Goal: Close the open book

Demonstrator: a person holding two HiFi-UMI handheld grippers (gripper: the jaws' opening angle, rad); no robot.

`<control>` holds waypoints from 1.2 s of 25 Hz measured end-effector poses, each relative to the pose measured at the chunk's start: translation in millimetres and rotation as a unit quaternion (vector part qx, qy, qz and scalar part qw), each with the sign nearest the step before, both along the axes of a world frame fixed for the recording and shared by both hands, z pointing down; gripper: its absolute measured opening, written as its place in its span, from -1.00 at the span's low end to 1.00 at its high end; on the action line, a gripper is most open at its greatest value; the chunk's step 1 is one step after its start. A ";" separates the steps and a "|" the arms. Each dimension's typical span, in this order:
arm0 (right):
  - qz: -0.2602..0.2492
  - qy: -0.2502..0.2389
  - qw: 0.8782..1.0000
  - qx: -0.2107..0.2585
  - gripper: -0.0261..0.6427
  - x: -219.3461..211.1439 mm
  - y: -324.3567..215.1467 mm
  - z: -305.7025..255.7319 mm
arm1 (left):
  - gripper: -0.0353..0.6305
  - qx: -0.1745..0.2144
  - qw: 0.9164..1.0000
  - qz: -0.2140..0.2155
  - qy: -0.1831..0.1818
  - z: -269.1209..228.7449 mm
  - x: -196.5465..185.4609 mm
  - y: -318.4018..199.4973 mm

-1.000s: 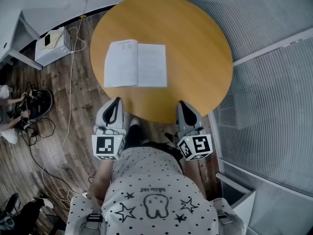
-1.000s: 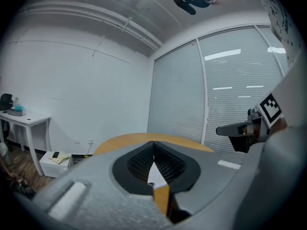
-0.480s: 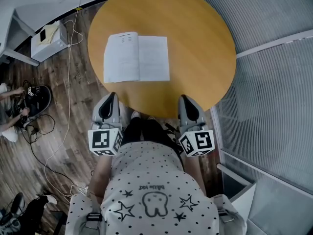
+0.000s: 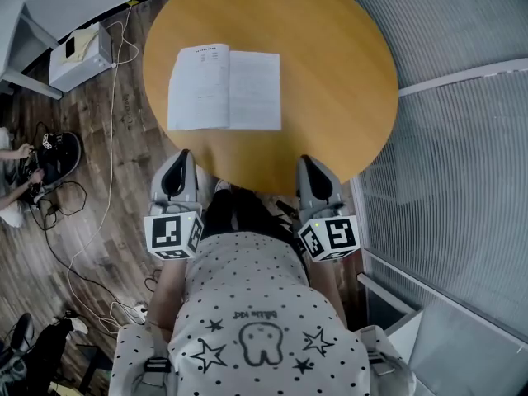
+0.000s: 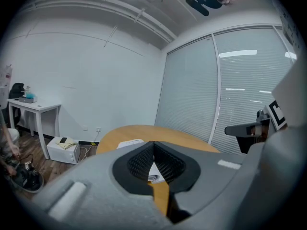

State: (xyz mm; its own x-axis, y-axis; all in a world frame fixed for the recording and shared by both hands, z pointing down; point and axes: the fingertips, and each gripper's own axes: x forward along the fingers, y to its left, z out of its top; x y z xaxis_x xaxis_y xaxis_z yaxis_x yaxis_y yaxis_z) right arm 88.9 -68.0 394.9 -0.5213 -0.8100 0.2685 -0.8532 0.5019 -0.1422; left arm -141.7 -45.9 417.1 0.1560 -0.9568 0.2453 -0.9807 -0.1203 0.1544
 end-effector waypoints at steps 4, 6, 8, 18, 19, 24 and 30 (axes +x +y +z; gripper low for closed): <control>-0.004 0.002 1.000 -0.004 -0.91 7.7 -9.3 -2.7 | -0.87 0.007 1.000 -0.008 0.022 -7.5 5.5 -6.6; -0.007 0.002 1.000 -0.003 -0.91 9.7 -12.7 -4.7 | -0.87 0.009 1.000 -0.014 0.025 -10.3 6.0 -8.2; -0.012 0.000 1.000 -0.002 -0.91 10.1 -16.6 -5.5 | -0.87 0.008 1.000 -0.018 0.020 -10.8 6.6 -9.7; -0.036 -0.005 0.999 0.000 -0.91 1.9 -24.8 -3.2 | -0.87 0.002 0.999 -0.043 0.019 -4.3 0.1 -9.1; -0.037 -0.005 0.999 0.001 -0.91 1.8 -25.9 -4.5 | -0.87 0.002 0.999 -0.045 0.021 -4.1 -0.7 -10.0; -0.034 -0.003 0.999 0.003 -0.91 8.7 -31.0 -3.1 | -0.87 -0.001 0.998 -0.046 0.033 1.1 0.9 -14.8; -0.030 0.001 1.000 0.002 -0.91 15.6 -30.5 -7.8 | -0.87 -0.001 0.997 -0.046 0.061 2.2 3.4 -16.5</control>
State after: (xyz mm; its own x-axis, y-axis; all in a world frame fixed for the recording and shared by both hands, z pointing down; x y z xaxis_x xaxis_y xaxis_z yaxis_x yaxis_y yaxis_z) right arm 104.4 -98.5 387.1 -0.5680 -0.7786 0.2667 -0.8221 0.5523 -0.1383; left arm -138.3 -62.4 419.3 0.0969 -0.9678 0.2322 -0.9615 -0.0308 0.2731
